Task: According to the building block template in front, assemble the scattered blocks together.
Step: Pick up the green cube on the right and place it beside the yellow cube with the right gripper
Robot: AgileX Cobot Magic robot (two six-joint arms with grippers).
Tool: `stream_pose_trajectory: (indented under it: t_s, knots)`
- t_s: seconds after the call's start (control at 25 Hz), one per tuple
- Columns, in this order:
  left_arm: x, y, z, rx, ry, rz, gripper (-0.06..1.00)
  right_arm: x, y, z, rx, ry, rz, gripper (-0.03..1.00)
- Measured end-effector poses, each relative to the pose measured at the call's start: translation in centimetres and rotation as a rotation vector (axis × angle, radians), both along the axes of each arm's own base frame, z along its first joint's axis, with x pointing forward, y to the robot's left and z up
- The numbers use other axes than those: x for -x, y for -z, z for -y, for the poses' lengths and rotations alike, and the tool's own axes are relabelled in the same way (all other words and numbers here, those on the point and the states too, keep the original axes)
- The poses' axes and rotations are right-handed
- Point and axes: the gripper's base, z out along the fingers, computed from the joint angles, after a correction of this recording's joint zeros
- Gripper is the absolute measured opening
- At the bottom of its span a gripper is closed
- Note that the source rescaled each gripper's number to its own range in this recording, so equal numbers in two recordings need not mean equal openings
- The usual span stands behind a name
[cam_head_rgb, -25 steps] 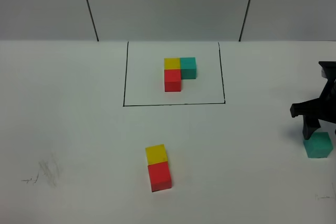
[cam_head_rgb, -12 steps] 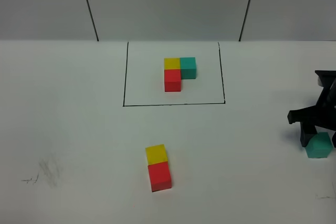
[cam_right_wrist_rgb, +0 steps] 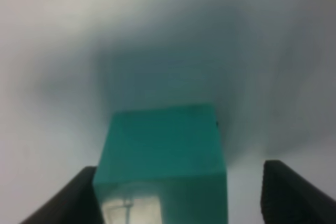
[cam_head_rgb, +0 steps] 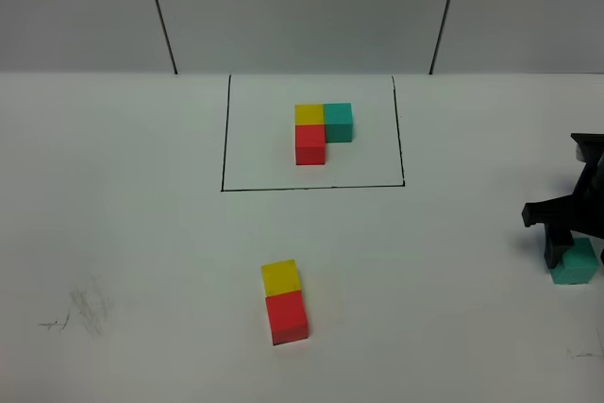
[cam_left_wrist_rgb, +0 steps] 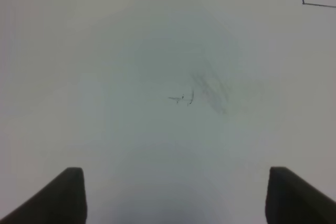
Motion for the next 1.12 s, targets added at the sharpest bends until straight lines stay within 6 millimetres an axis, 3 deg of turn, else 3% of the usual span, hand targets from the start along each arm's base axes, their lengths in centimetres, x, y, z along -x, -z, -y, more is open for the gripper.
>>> stream_pose_trajectory:
  t_s: [0.64, 1.12]
  knots:
    - [0.0, 0.0, 0.0, 0.0, 0.0, 0.0, 1.0, -0.1, 0.2, -0.1, -0.032, -0.009, 0.011, 0.69]
    - [0.0, 0.0, 0.0, 0.0, 0.0, 0.0, 1.0, -0.2, 1.4, -0.2, -0.048, -0.01, -0.022, 0.68]
